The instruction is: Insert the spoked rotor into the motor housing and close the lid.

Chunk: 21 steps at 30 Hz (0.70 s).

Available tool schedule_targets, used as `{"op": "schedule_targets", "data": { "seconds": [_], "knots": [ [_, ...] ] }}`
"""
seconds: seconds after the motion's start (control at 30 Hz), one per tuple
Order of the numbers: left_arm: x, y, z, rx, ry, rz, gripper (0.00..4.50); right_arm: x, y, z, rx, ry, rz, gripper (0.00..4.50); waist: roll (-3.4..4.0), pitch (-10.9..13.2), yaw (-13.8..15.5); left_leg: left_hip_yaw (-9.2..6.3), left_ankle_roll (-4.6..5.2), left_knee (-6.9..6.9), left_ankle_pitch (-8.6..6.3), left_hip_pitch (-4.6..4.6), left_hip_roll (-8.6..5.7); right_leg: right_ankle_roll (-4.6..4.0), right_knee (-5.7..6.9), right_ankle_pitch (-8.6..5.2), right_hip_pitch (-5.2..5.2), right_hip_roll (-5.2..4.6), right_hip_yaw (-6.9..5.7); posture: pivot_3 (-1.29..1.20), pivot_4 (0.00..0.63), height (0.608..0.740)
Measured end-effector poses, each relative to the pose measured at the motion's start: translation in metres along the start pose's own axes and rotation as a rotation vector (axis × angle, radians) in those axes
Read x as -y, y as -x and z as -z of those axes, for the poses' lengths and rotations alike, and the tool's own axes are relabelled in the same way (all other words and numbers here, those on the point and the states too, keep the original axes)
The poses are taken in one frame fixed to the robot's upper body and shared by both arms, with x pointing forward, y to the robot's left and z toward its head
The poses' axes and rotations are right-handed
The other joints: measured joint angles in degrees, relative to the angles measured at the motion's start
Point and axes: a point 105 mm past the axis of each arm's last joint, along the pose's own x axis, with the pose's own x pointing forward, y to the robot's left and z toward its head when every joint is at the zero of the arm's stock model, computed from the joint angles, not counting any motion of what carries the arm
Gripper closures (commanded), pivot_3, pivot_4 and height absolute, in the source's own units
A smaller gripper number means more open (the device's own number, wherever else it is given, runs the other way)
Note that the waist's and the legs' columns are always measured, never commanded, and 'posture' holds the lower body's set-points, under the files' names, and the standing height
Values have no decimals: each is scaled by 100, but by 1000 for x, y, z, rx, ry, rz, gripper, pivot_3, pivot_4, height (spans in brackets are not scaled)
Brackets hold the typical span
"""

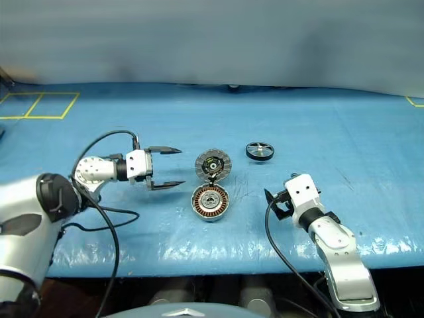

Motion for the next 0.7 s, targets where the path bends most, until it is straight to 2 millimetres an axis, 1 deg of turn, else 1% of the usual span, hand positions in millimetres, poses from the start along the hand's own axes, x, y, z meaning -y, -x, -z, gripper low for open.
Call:
{"op": "schedule_targets", "data": {
  "seconds": [0.17, 0.27, 0.4, 0.5, 0.7],
  "knots": [
    [31, -14, 18, 93, 207, -159, 47, 9, 2, 1, 9, -40, 64, 0, 27, -17, -1, 3, -2, 0, 1, 1, 1, -3, 2, 2, -2, 0, 6, 0, 150, 740],
    [35, -18, 23, 104, 303, -189, 47, 18, 4, 1, 23, -74, 107, 0, 27, -18, 1, 2, -8, 0, 2, 3, 4, -7, 7, 4, -1, 0, 3, 0, 150, 740],
    [42, -15, 30, 104, 410, -171, 47, 29, 3, 12, 21, -147, 151, 0, 43, -29, -6, 3, -9, -1, 0, 11, 4, -8, 6, 4, 5, 1, 5, 0, 150, 740],
    [50, -12, 32, 111, 474, -105, 47, 37, 0, 18, 27, -188, 174, 0, 48, -32, -12, 4, -10, -8, 1, 17, 4, -9, 6, 4, 6, 1, 7, 0, 150, 740],
    [67, -6, 35, 132, 554, -17, 47, 40, -9, 45, -47, -211, 175, 0, 53, -35, -22, 5, -16, -36, 5, 23, 4, -15, 3, 1, 0, -1, 15, 0, 150, 740]
  ]
}}
